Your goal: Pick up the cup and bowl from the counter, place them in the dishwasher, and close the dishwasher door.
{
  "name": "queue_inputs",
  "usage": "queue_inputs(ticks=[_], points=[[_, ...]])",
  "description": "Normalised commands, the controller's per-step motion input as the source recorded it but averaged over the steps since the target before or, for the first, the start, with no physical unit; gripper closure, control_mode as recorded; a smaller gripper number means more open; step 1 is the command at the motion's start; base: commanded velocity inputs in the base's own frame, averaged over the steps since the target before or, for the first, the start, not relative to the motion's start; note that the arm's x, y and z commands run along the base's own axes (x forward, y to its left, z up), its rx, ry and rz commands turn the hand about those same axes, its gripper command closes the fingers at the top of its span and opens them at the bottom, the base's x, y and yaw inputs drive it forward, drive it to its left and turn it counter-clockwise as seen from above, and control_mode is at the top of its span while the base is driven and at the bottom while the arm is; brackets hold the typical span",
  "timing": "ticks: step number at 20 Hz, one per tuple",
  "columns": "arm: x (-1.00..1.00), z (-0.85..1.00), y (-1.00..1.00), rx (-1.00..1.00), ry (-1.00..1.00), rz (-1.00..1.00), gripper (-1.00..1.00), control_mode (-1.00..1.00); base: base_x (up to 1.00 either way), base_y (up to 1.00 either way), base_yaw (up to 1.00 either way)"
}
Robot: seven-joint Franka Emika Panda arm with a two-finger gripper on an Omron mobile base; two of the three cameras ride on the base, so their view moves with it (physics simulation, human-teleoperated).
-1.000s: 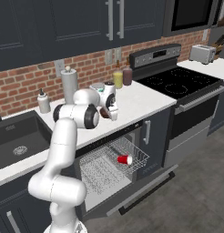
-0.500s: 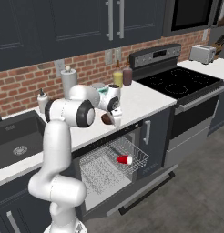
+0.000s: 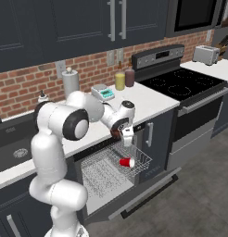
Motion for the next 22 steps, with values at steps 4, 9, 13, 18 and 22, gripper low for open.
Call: queue_inputs(ticks=[4, 9, 13, 18, 22], points=[[-1.00, -0.13, -0.39, 0.14, -0.04, -0.06, 1.00, -1.00, 0.00, 0.00, 0.00], [-0.83, -0.33, -0.19, 0.20, 0.00, -0.02, 1.00, -1.00, 0.00, 0.00, 0.00], [-0.42, -0.58, -0.14, 0.25, 0.01, -0.01, 1.00, -1.00, 0.00, 0.00, 0.00], [-0.03, -0.70, -0.01, 0.25, 0.05, -0.02, 1.00, -1.00, 0.00, 0.00, 0.00], [0.18, -0.66, 0.00, 0.24, 0.06, -0.02, 1.00, -1.00, 0.00, 0.00, 0.00]])
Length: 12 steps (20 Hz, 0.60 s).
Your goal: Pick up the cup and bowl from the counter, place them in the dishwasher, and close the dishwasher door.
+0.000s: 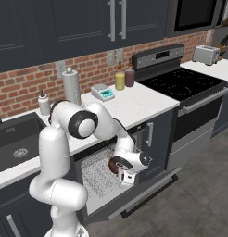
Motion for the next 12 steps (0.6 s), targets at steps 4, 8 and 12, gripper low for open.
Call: queue_inputs(ticks=[4, 8, 12], points=[[0.31, -0.52, 0.03, 0.24, 0.07, -0.01, 1.00, -1.00, 0.00, 0.00, 0.00], [0.28, -0.27, 0.19, 0.23, 0.09, -0.02, 1.00, -1.00, 0.00, 0.00, 0.00], [0.27, -0.10, 0.36, 0.21, 0.08, -0.02, 1.00, -1.00, 0.00, 0.00, 0.00]])
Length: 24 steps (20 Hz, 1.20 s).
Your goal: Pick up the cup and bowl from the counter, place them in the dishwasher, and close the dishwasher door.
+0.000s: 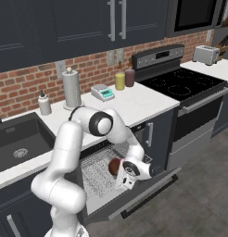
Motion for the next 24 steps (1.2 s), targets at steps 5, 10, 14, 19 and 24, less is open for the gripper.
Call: queue_inputs(ticks=[5, 10, 14, 19, 24], points=[[0.40, -0.04, 0.52, 0.15, 0.08, -0.03, 1.00, -1.00, 0.00, 0.00, 0.00], [0.44, -0.15, 0.58, 0.08, 0.11, -0.07, 1.00, -1.00, 0.00, 0.00, 0.00], [0.27, -0.25, 0.35, 0.02, 0.16, -0.12, 1.00, -1.00, 0.00, 0.00, 0.00], [0.11, -0.27, 0.14, 0.00, 0.17, -0.14, 1.00, -1.00, 0.00, 0.00, 0.00], [0.14, -0.24, 0.09, 0.01, 0.16, -0.14, 1.00, -1.00, 0.00, 0.00, 0.00]])
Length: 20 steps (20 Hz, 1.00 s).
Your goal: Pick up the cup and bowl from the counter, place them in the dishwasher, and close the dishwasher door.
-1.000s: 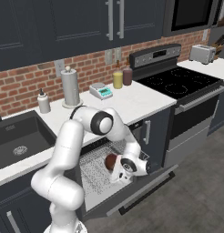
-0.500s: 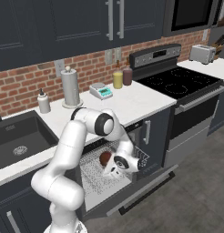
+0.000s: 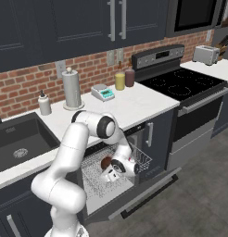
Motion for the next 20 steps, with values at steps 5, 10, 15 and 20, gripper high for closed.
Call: queue_inputs(ticks=[5, 10, 15, 20], points=[[0.27, -0.15, 0.04, 0.02, 0.15, -0.14, 1.00, -1.00, 0.00, 0.00, 0.00], [0.38, -0.11, 0.00, 0.03, 0.18, -0.12, 1.00, -1.00, 0.00, 0.00, 0.00], [0.35, -0.18, 0.00, 0.03, 0.19, -0.11, 1.00, -1.00, 0.00, 0.00, 0.00], [0.25, -0.25, 0.00, 0.02, 0.17, -0.09, 1.00, -1.00, 0.00, 0.00, 0.00]])
